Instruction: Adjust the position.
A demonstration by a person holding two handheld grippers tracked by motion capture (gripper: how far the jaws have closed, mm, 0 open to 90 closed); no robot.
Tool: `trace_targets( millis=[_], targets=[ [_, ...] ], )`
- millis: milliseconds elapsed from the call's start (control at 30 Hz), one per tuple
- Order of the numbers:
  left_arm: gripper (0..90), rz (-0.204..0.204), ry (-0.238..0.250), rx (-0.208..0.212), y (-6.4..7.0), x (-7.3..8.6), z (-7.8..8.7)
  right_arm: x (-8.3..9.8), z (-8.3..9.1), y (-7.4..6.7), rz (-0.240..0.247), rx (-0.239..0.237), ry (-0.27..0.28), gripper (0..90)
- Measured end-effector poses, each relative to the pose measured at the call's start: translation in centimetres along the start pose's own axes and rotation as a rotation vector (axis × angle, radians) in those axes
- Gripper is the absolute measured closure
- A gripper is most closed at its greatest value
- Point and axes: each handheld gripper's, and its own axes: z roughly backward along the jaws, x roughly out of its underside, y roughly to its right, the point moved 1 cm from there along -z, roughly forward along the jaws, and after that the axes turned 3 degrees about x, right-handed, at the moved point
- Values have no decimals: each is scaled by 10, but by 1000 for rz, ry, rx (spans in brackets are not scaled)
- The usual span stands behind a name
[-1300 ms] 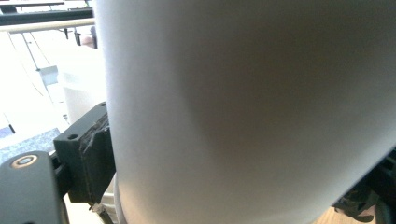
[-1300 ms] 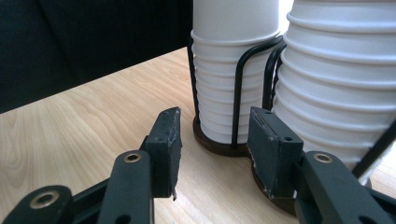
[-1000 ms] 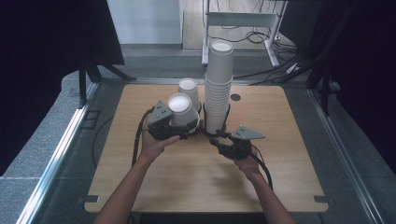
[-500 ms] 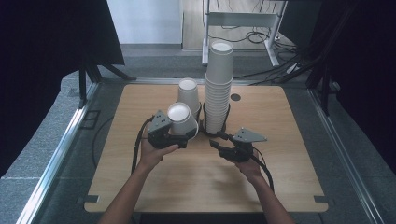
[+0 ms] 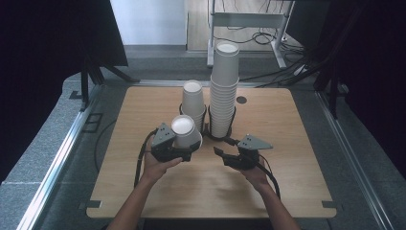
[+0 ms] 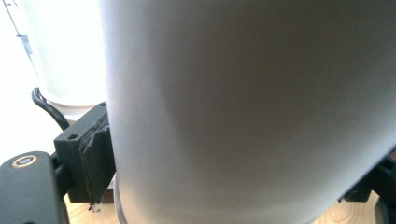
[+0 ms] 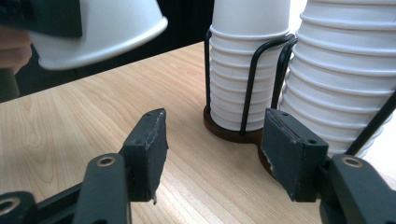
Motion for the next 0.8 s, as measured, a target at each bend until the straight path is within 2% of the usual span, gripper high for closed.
trace_targets(
  millis=[167, 267, 567, 800],
  targets=[
    [121, 6, -24, 1, 4, 10, -4, -1, 5, -1, -10, 9, 9, 378],
    [121, 26, -31, 10, 5, 17, -7, -3, 7, -2, -14, 13, 15, 367],
    [121, 21, -67, -2, 9, 27, -14, -11, 8, -4, -44, 16, 48, 356],
    [121, 25, -84, -6, 10, 34, -17, -9, 8, -8, -50, 11, 48, 340]
  ],
)
